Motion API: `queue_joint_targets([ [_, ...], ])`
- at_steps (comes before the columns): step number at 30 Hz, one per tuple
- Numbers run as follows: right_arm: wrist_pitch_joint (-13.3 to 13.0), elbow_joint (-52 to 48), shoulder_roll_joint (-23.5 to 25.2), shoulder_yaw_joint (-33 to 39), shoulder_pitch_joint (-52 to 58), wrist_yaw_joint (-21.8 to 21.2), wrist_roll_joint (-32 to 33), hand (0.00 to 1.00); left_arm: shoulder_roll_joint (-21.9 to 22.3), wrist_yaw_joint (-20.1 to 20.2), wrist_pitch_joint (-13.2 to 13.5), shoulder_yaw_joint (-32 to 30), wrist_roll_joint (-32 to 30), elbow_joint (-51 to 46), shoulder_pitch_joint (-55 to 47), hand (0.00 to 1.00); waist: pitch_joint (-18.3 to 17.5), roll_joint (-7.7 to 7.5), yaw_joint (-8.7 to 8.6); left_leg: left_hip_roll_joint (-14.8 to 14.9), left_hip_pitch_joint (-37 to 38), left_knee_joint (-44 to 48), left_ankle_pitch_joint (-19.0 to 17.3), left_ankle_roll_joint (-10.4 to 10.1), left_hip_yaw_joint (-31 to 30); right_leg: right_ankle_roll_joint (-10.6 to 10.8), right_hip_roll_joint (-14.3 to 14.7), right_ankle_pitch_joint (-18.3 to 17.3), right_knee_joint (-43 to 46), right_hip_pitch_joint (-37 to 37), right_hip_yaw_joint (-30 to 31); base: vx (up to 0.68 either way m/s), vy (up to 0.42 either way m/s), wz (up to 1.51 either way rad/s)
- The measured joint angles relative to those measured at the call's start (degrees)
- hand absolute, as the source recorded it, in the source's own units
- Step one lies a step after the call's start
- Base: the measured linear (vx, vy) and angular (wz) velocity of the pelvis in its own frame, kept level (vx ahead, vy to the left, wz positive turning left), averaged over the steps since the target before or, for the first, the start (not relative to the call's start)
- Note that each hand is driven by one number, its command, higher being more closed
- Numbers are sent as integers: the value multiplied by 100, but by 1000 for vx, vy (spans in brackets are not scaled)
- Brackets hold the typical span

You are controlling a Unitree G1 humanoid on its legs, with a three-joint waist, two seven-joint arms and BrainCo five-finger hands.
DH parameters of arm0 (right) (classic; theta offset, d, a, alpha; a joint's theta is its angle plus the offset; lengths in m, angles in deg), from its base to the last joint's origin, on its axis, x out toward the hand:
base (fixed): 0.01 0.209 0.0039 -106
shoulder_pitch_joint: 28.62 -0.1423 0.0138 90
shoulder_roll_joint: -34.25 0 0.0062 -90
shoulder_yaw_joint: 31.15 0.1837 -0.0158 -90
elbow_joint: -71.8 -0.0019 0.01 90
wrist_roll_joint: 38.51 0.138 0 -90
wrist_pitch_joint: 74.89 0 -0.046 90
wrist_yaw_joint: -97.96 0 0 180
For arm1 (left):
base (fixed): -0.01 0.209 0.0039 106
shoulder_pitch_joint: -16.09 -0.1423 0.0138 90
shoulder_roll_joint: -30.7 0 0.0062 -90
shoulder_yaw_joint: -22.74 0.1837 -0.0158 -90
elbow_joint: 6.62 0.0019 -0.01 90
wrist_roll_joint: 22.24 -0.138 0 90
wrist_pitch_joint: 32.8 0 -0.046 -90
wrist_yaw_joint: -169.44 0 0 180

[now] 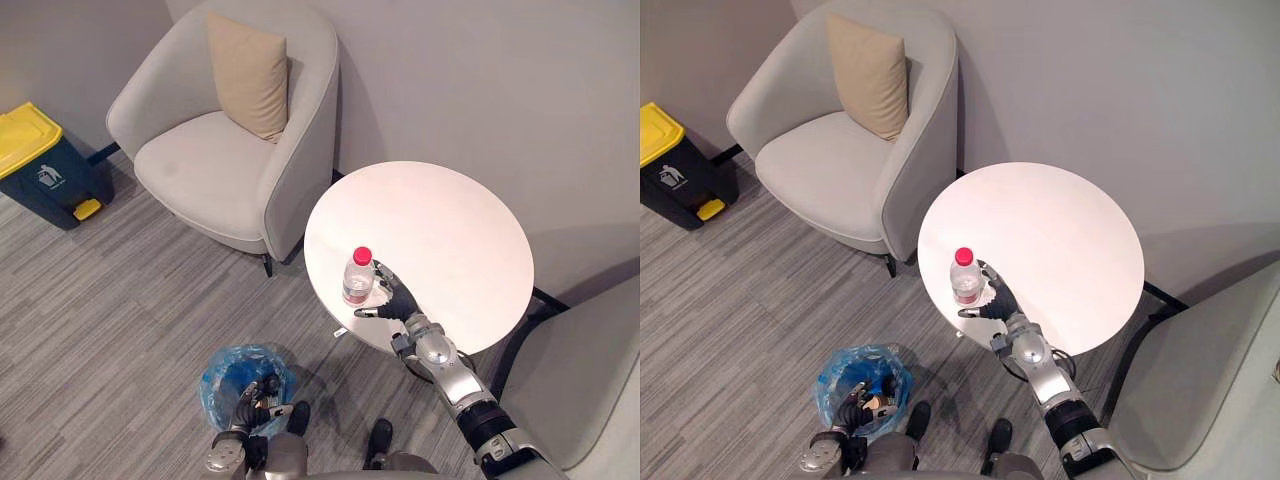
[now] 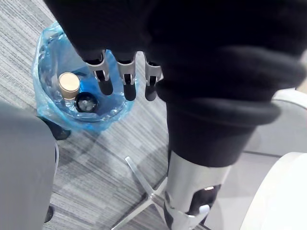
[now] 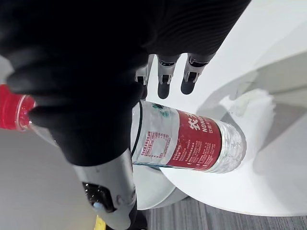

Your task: Gather rubbish on tea table into small bin, then transfer packed bag to large trash can.

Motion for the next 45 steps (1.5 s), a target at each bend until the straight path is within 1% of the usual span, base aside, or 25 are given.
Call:
queue_joint_targets([
  [3, 0, 20, 5, 9, -101, 54, 130, 0, 0, 1, 3, -2, 1, 2, 0, 0, 0, 0, -2, -14, 0, 0, 1, 0, -44, 0, -6, 0, -22, 30, -51, 4, -4, 8],
  [11, 8, 579, 90, 196, -571, 345, 505, 0, 0, 3, 15, -1, 14, -11, 0, 0, 3, 4, 15, -31, -107, -88, 148, -30, -289, -2, -14, 1, -30, 22, -295, -37, -10, 16],
  [15, 42, 736, 148, 277, -738, 372, 615, 0, 0, 3, 16, -1, 16, -15, 1, 0, 19, 30, 23, -31, -146, -99, 173, -39, -288, -3, -21, 2, 9, -40, -290, -32, -1, 2],
  [16, 46, 761, 148, 277, -782, 372, 616, 100, 0, 4, 16, -1, 16, -18, 1, 0, 31, 44, 18, -30, -167, -100, 184, -41, -290, -3, -22, 2, 15, -63, -291, 0, 0, 0],
  [18, 99, 986, 132, 278, -992, 372, 668, 100, 11, 1, 16, 3, 18, -34, 9, 0, 62, 91, 32, -30, -219, -100, 198, -46, -295, -5, -23, 3, 28, -116, -297, -17, 1, 1],
  [22, 122, 1183, 117, 278, -1322, 385, 684, 100, 28, -1, 19, 6, 22, -64, 22, 0, 132, 162, 55, -28, -279, -99, 210, -50, -308, -9, -22, 6, 35, -171, -313, 0, 0, 0],
  [25, 163, 1221, 75, 280, -1445, 400, 800, 100, 32, -2, 23, 5, 123, -75, 37, 0, 174, 169, 121, -28, -311, -102, 210, -50, -308, -9, -21, 6, 35, -205, -313, 0, 0, 0],
  [26, 214, 1227, 68, 278, -1495, 400, 843, 100, 32, -3, 25, 5, 128, -91, 42, 0, 202, 166, 129, -28, -323, -104, 210, -50, -305, -9, -22, 6, 35, -220, -310, 0, 0, 0],
  [29, 223, 1230, 71, 269, -1536, 395, 905, 100, 32, -5, 27, 3, 131, -132, 56, 0, 309, 156, 135, -31, -319, -105, 209, -50, -290, -9, -30, 6, 46, -225, -295, 0, 0, 0],
  [33, 224, 1167, 81, 258, -1520, 394, 898, 100, 32, -12, 26, 1, 130, -177, 56, 0, 331, 148, 126, -29, -286, -108, 207, -51, -194, -9, -48, 5, 86, -242, -218, -11, 12, -9],
  [35, 221, 863, 76, 256, -1399, 389, 878, 100, 41, -20, 25, -5, 130, -182, 56, 0, 337, 137, 119, -11, -213, -134, 205, -50, -76, -8, -48, 5, 123, -247, -118, -29, 19, -24],
  [37, 209, 321, 71, 256, -1146, 377, 774, 100, 40, -21, 19, -9, 128, -176, 55, 0, 340, 129, 109, 12, -119, -194, 205, -49, 44, -6, -45, 3, 156, -246, -1, -33, 14, -30],
  [40, 198, -490, 34, 255, -685, 359, 600, 100, 38, -20, 8, -12, 125, -160, 30, 0, 332, 114, 2, 19, -63, -196, 187, -23, 140, 8, -45, -7, 187, -244, 91, -43, 13, -18],
  [43, 188, -1149, -12, 256, -187, 331, 347, 100, 37, -19, 5, -16, 117, -124, 26, 0, 307, 78, -10, 34, 49, -208, 161, 12, 296, 8, -33, -6, 203, -230, 246, -2, 8, -26],
  [45, 170, -1624, -16, 256, 199, 307, 240, 100, 31, -18, -4, -19, 112, -54, 16, 0, 240, 24, -85, 40, 146, -249, 155, 21, 376, 9, -27, -6, 202, -201, 335, 9, 6, -18],
])
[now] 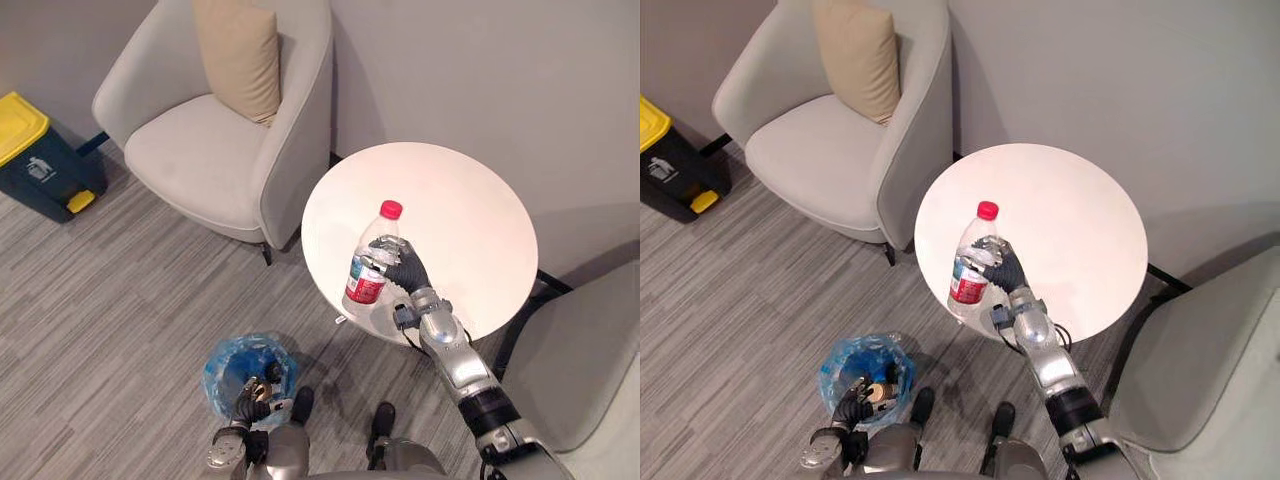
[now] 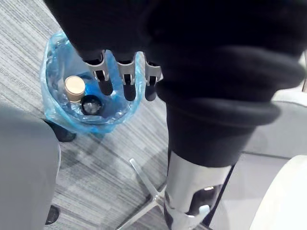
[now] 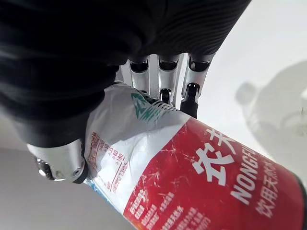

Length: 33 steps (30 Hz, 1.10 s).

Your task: Gather rubbish on tea table into small bin, then transfer packed bag to large trash can.

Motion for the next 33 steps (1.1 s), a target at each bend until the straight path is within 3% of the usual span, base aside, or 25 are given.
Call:
queue_joint_targets([
  [2, -43, -257, 0, -14, 181, -93, -134, 100, -44, 2, -3, 1, -5, 52, -19, 0, -48, -52, -101, 1, 79, -13, -13, 15, 40, 4, -1, -2, -1, 51, 35, 16, 5, -13],
  [7, -206, -1044, -60, -36, 714, -216, -439, 100, -63, 2, -22, 12, -74, 226, -17, 0, -323, -148, -147, -8, 180, 14, -77, 51, 216, 17, -5, 6, -3, 82, 205, -2, 10, -17],
  [8, -215, -1110, -56, -42, 762, -218, -527, 100, -63, 2, -30, 13, -109, 249, -20, 0, -325, -149, -215, -10, 228, 31, -91, 55, 215, 18, -8, 7, -8, 142, 201, 0, 0, 0],
  [15, -224, -1174, -44, -59, 1233, -277, -844, 100, -69, -1, -35, 24, -109, 362, -62, 0, -477, -104, -240, -3, 361, 96, -138, 67, 333, 20, 5, 5, 22, 265, 331, -54, -1, -9],
  [19, -227, -1300, -46, -106, 1466, -336, -1007, 100, -21, -1, -34, 24, -109, 417, -73, 0, -526, -19, -254, -9, 356, 200, -178, 51, 343, 55, -12, -41, 140, 252, 350, -48, -5, -1],
  [23, -228, -1300, -89, -232, 1480, -333, -1036, 100, -1, -1, -32, 28, -109, 420, -83, 0, -555, 59, -246, -24, 229, 364, -198, 48, 162, 89, -28, -354, 604, 64, 405, -46, -24, 18],
  [29, -301, -1335, -198, -201, 1526, -258, -1017, 100, 39, -16, 14, 32, -111, 413, -77, 0, -539, 306, -218, -147, -509, 913, -171, -23, -749, 25, 145, -473, 625, 10, 164, -36, -54, 81],
  [30, -306, -1335, -203, -203, 1521, -203, -1014, 100, 66, -24, 22, 30, -110, 394, -72, 0, -512, 355, -183, -167, -624, 974, -224, 104, -700, -47, 141, -519, 624, 27, 7, -59, -40, 80],
  [31, -303, -1334, -204, -201, 1523, -182, -1013, 100, 76, -26, 19, 21, -107, 395, -77, 0, -511, 387, -189, -97, -669, 972, -311, 475, -387, -67, 132, -533, 628, 46, -106, -89, -57, 77],
  [32, -305, -1355, -170, -204, 1521, -177, -1013, 100, 69, -28, 18, 23, -114, 405, -87, 0, -524, 373, -216, 57, -682, 840, -429, 1004, 345, -91, 105, -545, 601, 57, -117, -66, -69, 72],
  [33, -309, -1398, -161, -196, 1521, -165, -1012, 100, 78, -30, 15, 19, -115, 423, -89, 0, -530, 361, -239, 116, -690, 778, -486, 1105, 636, -140, 59, -517, 572, 58, -126, -72, -13, 97],
])
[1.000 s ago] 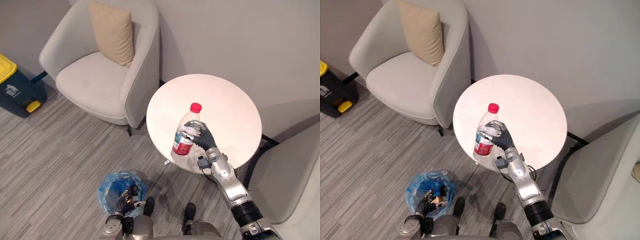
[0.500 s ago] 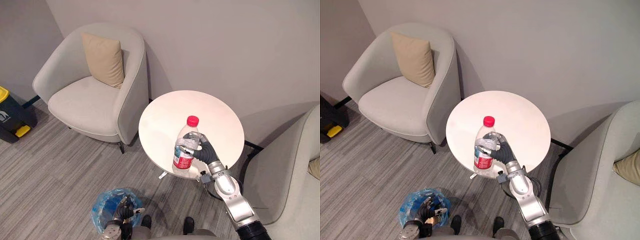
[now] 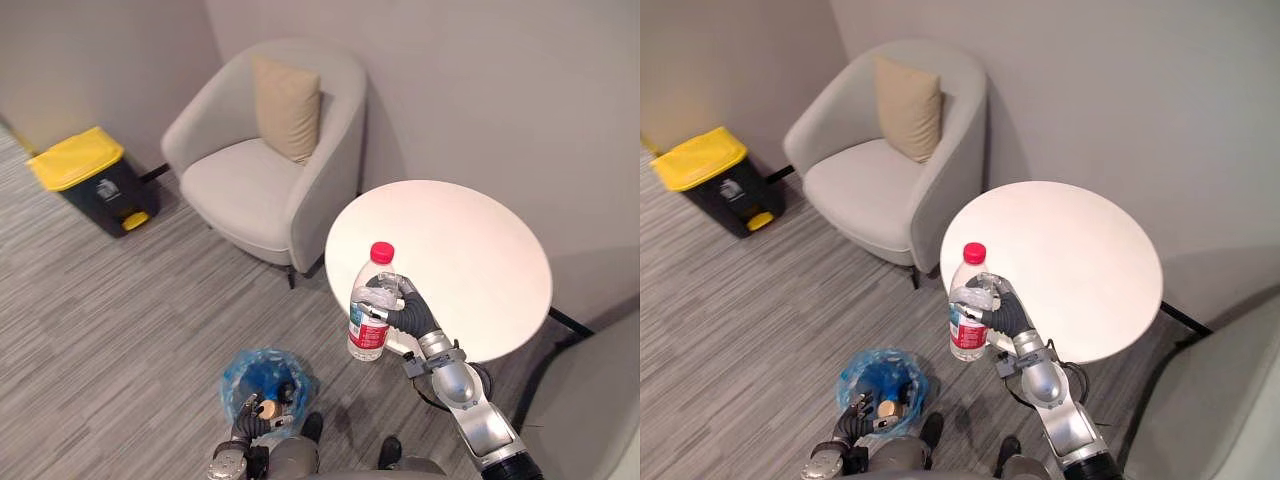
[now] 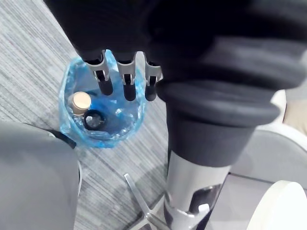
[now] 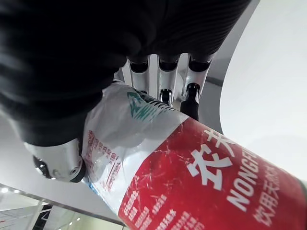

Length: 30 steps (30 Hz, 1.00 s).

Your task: Gather rubbish on tea table into small bin, then transfer packed bag to large trash can.

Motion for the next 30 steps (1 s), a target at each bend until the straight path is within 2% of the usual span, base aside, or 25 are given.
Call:
queue_joint_targets([
  [1, -49, -107, 4, 143, 3, 64, 14, 100, 71, 9, -10, 39, -12, 51, 84, 0, 35, -5, -49, 291, -282, 616, -106, -109, 955, -94, -146, 71, -25, -27, -297, -38, 54, 105],
  [2, -37, -110, -3, 291, 22, 103, 22, 100, 96, 16, -14, 62, -72, 84, 89, 0, -12, 95, -79, 504, -505, 1238, -115, -93, 1546, -102, -224, 63, 72, -21, -573, -24, 117, 121],
  [3, -30, -112, 7, 435, 51, 137, 24, 100, 99, 10, -15, 80, -141, 86, 61, 0, -44, 118, -151, 602, -555, 1657, -124, -78, 1908, -46, -302, -48, 170, -3, -810, 4, 111, 132],
  [4, -30, -116, 1, 641, 55, 236, 26, 100, 91, -28, -16, 213, -247, 90, 56, 0, -86, 176, -273, 613, -437, 1709, -296, -206, 2300, 34, -402, -217, 305, 59, -1051, 17, 116, 114],
  [5, -30, -116, -1, 718, 57, 248, 25, 100, 102, -35, -16, 239, -270, 101, 58, 0, -92, 214, -308, 602, -364, 1524, -288, -354, 2332, 115, -395, -238, 344, 95, -1122, 27, 106, 96],
  [6, -29, -112, 5, 791, 71, 273, 24, 100, 112, -43, -16, 246, -301, 116, 37, 0, -111, 239, -303, 552, -258, 1260, -265, -623, 2294, 178, -404, -269, 404, 102, -1145, 50, 132, 64],
  [7, -16, -95, 53, 864, 72, 331, 20, 100, 85, -83, -7, 245, -339, 153, 65, 0, -129, 93, -254, 330, -135, 879, -78, -610, 2235, 211, -444, -267, 398, 108, -992, 60, 136, 57],
  [8, -8, -93, 93, 850, 66, 347, 18, 100, 34, -94, -12, 250, -349, 157, 88, 0, -127, 15, -249, 236, -85, 762, -3, -586, 2172, 237, -458, -250, 339, 143, -953, 56, 120, 46],
  [10, -7, -74, 230, 757, 67, 336, 1, 100, -22, -97, -14, 257, -377, 158, 94, 0, -138, -58, -215, 115, 34, 623, 29, -561, 2140, 313, -522, -204, 247, 258, -942, 38, 70, 20],
  [13, -9, 25, 319, 622, 61, 335, 0, 100, -31, -99, -13, 255, -412, 158, 94, 0, -150, -78, -159, -28, 191, 469, 27, -554, 2138, 402, -651, -266, 365, 279, -873, 8, 71, -1],
  [16, 8, 318, 368, 597, 43, 320, -15, 100, -68, -89, -10, 242, -422, 149, 96, 0, -142, -151, -160, -176, 212, 385, 10, -552, 2131, 440, -871, -509, 775, 94, -832, -2, 49, 8],
  [19, 32, 374, 387, 597, 59, 244, -19, 100, -132, -84, -7, 242, -428, 72, 98, 0, -64, -303, -165, -340, 216, 440, -78, -472, 2042, 483, -1121, -817, 1278, -11, -809, 3, 25, 22],
  [20, 32, 370, 394, 595, 75, 215, -20, 100, -183, -84, -7, 248, -432, 58, 98, 0, -37, -394, -216, -433, 204, 427, -117, -431, 1905, 428, -1147, -903, 1464, -12, -561, 16, 11, 53],
  [21, 32, 371, 397, 595, 78, 212, -23, 100, -211, -84, -10, 248, -434, 58, 97, 0, -12, -434, -302, -479, 227, 417, -128, -414, 1771, 374, -1121, -881, 1593, -19, -243, 78, 22, 89],
  [22, 33, 372, 387, 594, 104, 206, -28, 100, -234, -80, -8, 241, -433, 59, 89, 0, 0, -453, -363, -510, 291, 410, -126, -411, 1494, -2, -1034, -840, 2047, -186, 240, 117, 18, 79],
  [23, 35, 373, 383, 595, 105, 206, -30, 100, -230, -81, -5, 238, -432, 55, 86, 0, 9, -462, -365, -495, 313, 397, -124, -411, 1414, -245, -987, -801, 2316, -299, 400, 139, -21, 89],
  [24, 32, 373, 355, 562, 119, 196, -31, 100, -223, -88, -8, 237, -425, 37, 84, 0, 52, -382, -385, -393, 352, 398, -124, -415, 1188, -153, -696, -1032, 2386, -490, 790, 71, -37, 59],
  [27, 7, 380, 400, 422, 92, 185, -30, 100, -237, -89, -11, 233, -426, 63, 97, 0, 49, -436, -386, -298, 370, 382, -125, -420, 872, -17, -303, -1056, 1817, -739, 1112, 94, -101, 62],
  [29, 8, 457, 409, 426, 100, 183, -28, 100, -238, -88, -11, 242, -425, 85, 96, 0, 47, -446, -439, -298, 399, 396, -147, -556, 648, 182, -130, -811, 1092, -808, 1282, 96, -121, 76],
  [30, 8, 500, 410, 440, 121, 188, -27, 100, -271, -87, -11, 253, -427, 90, 90, 0, 38, -539, -467, -422, 397, 424, -161, -633, 458, 174, -166, -253, 831, -766, 1402, 116, -176, 92],
])
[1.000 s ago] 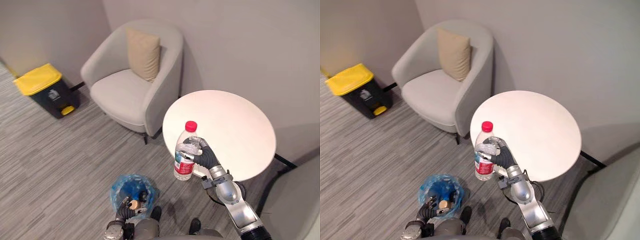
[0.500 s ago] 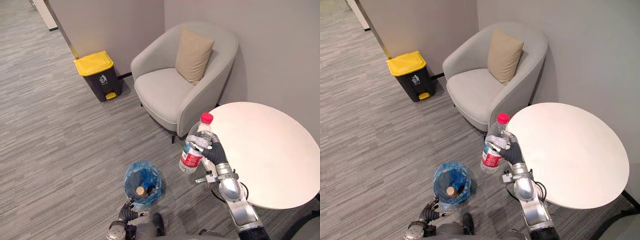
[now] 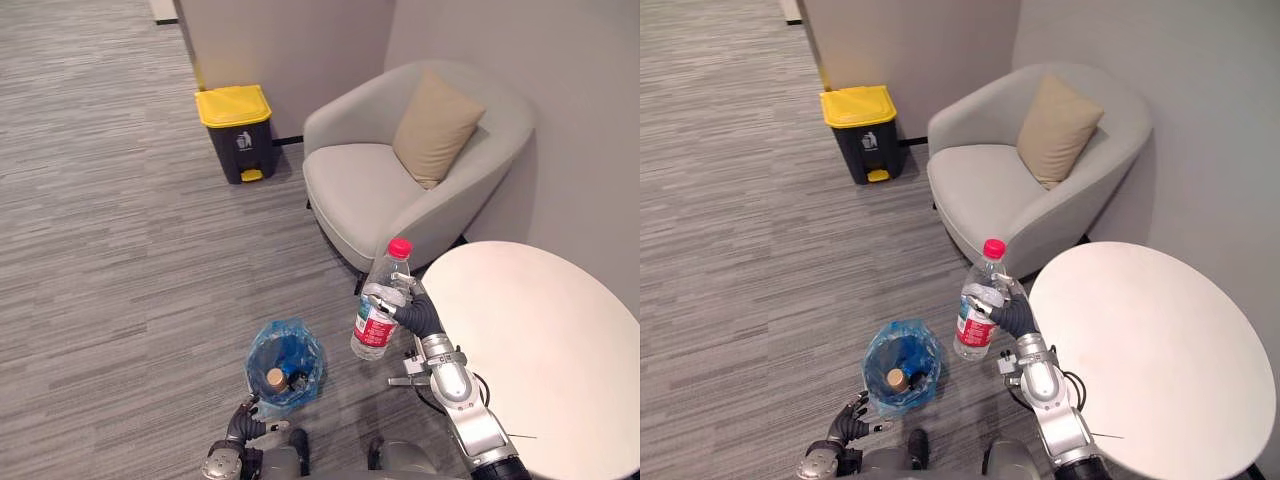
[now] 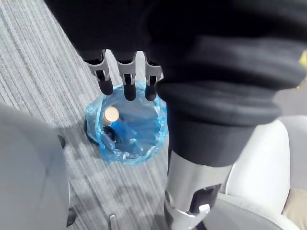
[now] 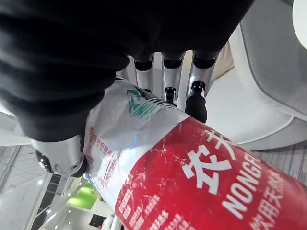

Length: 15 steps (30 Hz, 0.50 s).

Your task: Gather rubbish on tea table into small bin, then transfer packed bag to large trash can.

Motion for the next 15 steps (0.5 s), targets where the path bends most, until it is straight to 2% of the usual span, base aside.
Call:
queue_joint_targets([
  [1, 1, 32, -18, 30, 19, 3, 2, 100, 14, 0, -1, 6, -1, 29, 25, 0, -7, -14, -16, -26, 16, -3, -4, -48, -159, -14, -20, 160, 21, 73, -73, 166, -230, 86],
  [3, 10, 36, -104, 101, 60, 3, 4, 100, 127, 3, 7, -9, -4, 34, 0, 0, -41, 256, 25, 107, -72, 11, -22, -183, -372, -52, 87, 132, -115, 111, -354, 179, -213, 52],
  [5, 12, 37, -110, 206, 128, -6, 5, 100, 149, 3, 2, -25, -1, 41, -29, 0, -62, 382, 16, 218, -188, 162, -52, -264, -531, -126, 165, 164, -218, 223, -645, 157, -173, 60],
  [6, 12, 28, -109, 229, 215, -10, 15, 100, 152, 1, 2, -78, 6, 40, -31, 0, -49, 388, 40, 323, -200, 320, -127, -361, -529, -199, 244, 120, -329, 418, -809, 152, -164, 65],
  [8, 11, 19, -109, 245, 295, -8, 42, 100, 150, 2, 1, -85, 4, 22, -10, 0, -10, 337, 55, 429, -311, 760, -227, -419, -313, -272, 313, 72, -510, 766, -1053, 110, -124, 60],
  [9, 9, -2, -105, 223, 298, -9, 64, 100, 151, 4, 5, -84, 5, -40, 8, 0, 24, 279, 113, 514, -417, 1113, -254, -396, 22, -297, 335, 57, -606, 942, -1150, 85, -98, 46],
  [10, 9, -26, -107, 222, 305, -8, 71, 100, 152, 2, 5, -82, 5, -64, 24, 0, 23, 275, 163, 569, -465, 1210, -279, -357, 206, -306, 347, 52, -635, 983, -1178, 71, -73, 34],
  [12, 2, -184, -114, 228, 346, 0, 90, 100, 196, 2, 1, -72, 2, -106, 68, 0, 6, 315, 158, 765, -494, 1142, -389, -182, 1019, -337, 373, 30, -693, 1055, -1396, 47, -12, 39],
  [13, 1, -194, -114, 259, 344, 4, 101, 100, 203, 3, -1, -70, -1, -107, 79, 0, 11, 333, 160, 791, -473, 1063, -416, -141, 1146, -331, 376, 26, -693, 1053, -1437, 23, 44, 40],
  [15, 6, -177, -106, 288, 348, 4, 107, 100, 187, 2, -30, -65, -7, -102, 118, 0, 47, 288, 191, 702, -363, 818, -342, -195, 1204, -276, 319, -8, -680, 1048, -1482, 30, 51, 24],
])
